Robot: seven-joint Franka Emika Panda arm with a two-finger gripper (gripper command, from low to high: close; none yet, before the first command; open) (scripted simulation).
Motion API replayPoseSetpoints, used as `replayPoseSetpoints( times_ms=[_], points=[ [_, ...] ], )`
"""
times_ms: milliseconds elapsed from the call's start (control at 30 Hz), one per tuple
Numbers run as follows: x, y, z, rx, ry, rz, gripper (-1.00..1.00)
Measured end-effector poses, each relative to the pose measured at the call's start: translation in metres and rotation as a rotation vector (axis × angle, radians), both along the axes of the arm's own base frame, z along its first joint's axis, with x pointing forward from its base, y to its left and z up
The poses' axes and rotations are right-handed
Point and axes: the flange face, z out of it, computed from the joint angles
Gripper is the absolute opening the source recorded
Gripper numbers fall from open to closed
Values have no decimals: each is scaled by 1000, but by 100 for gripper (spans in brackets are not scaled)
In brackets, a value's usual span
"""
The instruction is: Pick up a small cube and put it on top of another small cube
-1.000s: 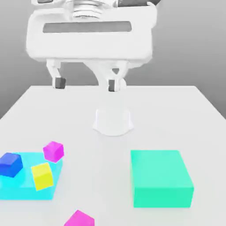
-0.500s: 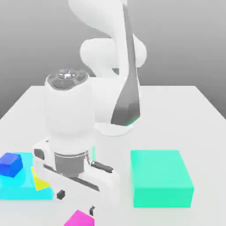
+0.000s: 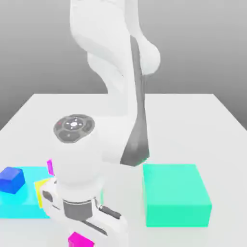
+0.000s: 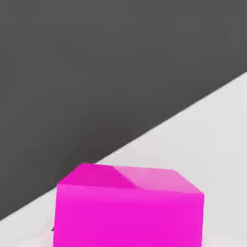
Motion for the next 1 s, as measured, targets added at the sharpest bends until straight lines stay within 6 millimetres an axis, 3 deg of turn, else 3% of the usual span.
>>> replayPoseSetpoints(
  times_ms=[167,333,600,700,867,900,1000],
  points=[
    [-45,-40,42,3,0,-297,-100],
    [-106,-84,73,5,0,-644,-100],
    [-199,-104,101,3,0,-1139,-100],
    [-230,-109,100,1,-1,-1305,-100],
    [-235,-111,53,0,-1,-1339,-100],
    [-236,-110,44,0,-1,-1339,100],
    [-236,-110,44,0,-1,-1339,100]
  ],
)
